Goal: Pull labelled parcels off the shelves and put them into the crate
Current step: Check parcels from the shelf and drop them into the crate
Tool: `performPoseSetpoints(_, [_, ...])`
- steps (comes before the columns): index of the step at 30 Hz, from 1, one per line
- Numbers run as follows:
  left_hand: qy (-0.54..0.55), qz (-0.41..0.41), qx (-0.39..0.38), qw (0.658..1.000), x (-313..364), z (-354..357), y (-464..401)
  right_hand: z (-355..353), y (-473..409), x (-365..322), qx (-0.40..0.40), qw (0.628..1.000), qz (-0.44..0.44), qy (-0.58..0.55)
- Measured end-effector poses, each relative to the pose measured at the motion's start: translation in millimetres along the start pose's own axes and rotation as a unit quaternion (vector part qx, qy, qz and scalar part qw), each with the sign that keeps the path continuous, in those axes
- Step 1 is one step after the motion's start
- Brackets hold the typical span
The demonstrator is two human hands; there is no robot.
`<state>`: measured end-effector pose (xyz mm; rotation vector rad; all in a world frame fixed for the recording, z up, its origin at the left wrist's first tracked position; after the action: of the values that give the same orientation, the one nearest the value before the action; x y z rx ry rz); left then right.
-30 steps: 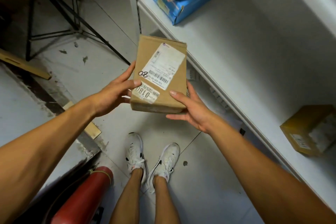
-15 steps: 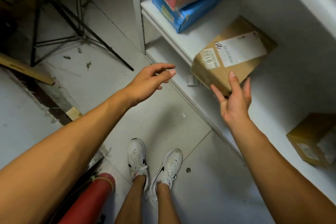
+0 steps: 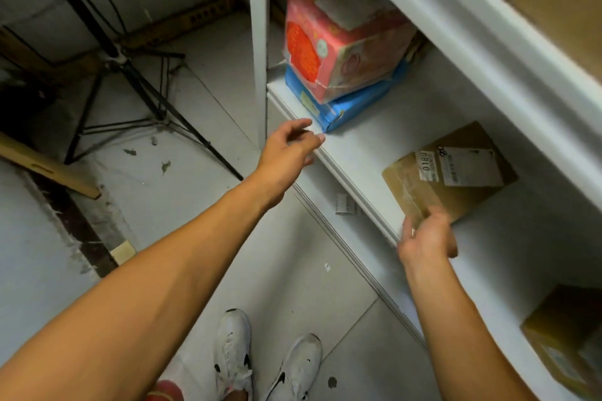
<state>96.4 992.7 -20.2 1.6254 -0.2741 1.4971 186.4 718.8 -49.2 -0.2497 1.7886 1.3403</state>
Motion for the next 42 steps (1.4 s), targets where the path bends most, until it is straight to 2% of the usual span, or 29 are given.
performPoseSetpoints(3, [0.087, 0.04, 0.082, 0.992, 41.1, -0.1, -27.9, 10.9, 10.3, 17.0, -0.034, 0.998, 0.053, 0.006])
performPoseSetpoints(6, [0.208, 0.036, 0.127, 0.969, 79.2, -0.3, -57.3, 20.5, 19.1, 33.7, -0.069, 0.994, 0.063, 0.058])
performPoseSetpoints(8, [0.22, 0.021, 0.143, 0.965, 97.9, 2.2, -69.1, 27.2, 24.3, 40.6, -0.088, 0.99, 0.064, 0.086])
performPoseSetpoints(12, [0.173, -0.007, 0.178, 0.969, 120.8, 13.0, -76.0, 52.5, 38.4, 50.9, -0.137, 0.981, 0.08, 0.113])
performPoseSetpoints(15, [0.122, -0.047, 0.164, 0.978, 123.8, 18.6, -80.9, 83.5, 56.3, 50.4, -0.19, 0.969, 0.042, 0.15])
performPoseSetpoints(19, [0.175, -0.072, 0.118, 0.975, 115.2, 28.7, -80.8, 112.4, 72.9, 37.8, -0.213, 0.962, -0.011, 0.17])
performPoseSetpoints(22, [0.187, -0.077, 0.072, 0.977, 100.8, 34.9, -62.7, 125.4, 79.1, 31.0, -0.235, 0.964, 0.033, 0.119])
performPoseSetpoints(25, [0.214, -0.048, 0.042, 0.975, 77.7, 19.2, -38.4, 141.3, 90.4, 21.1, -0.321, 0.942, 0.078, 0.065])
performPoseSetpoints(27, [0.248, -0.032, 0.017, 0.968, 63.4, 4.9, -18.1, 148.0, 93.8, 17.2, -0.363, 0.926, 0.073, 0.073])
performPoseSetpoints(30, [0.293, -0.033, -0.018, 0.956, 45.0, -12.5, 17.9, 151.5, 102.3, 20.4, -0.397, 0.906, 0.027, 0.143])
performPoseSetpoints(34, [0.311, -0.009, -0.05, 0.949, 21.2, -31.8, 61.5, 144.8, 121.1, 35.8, -0.47, 0.874, 0.044, 0.119])
performPoseSetpoints(39, [0.229, -0.052, -0.028, 0.972, -21.5, -62.7, 104.7, 111.8, 126.4, 74.4, -0.457, 0.875, 0.041, 0.153])
performPoseSetpoints(42, [0.077, -0.139, -0.026, 0.987, -58.8, -92.6, 132.8, 86.3, 113.4, 92.5, -0.445, 0.872, 0.026, 0.201])
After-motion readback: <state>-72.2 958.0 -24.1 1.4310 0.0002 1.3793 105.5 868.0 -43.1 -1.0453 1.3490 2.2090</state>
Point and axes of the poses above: each hand's wrist, its own y-axis away from the middle knuckle, its own z-axis out of the palm, x = y × z, the point moved 7 cm from there along -y, towards the middle knuckle, and after that the axes turned 1 degree about z, right-handed, at the moved point
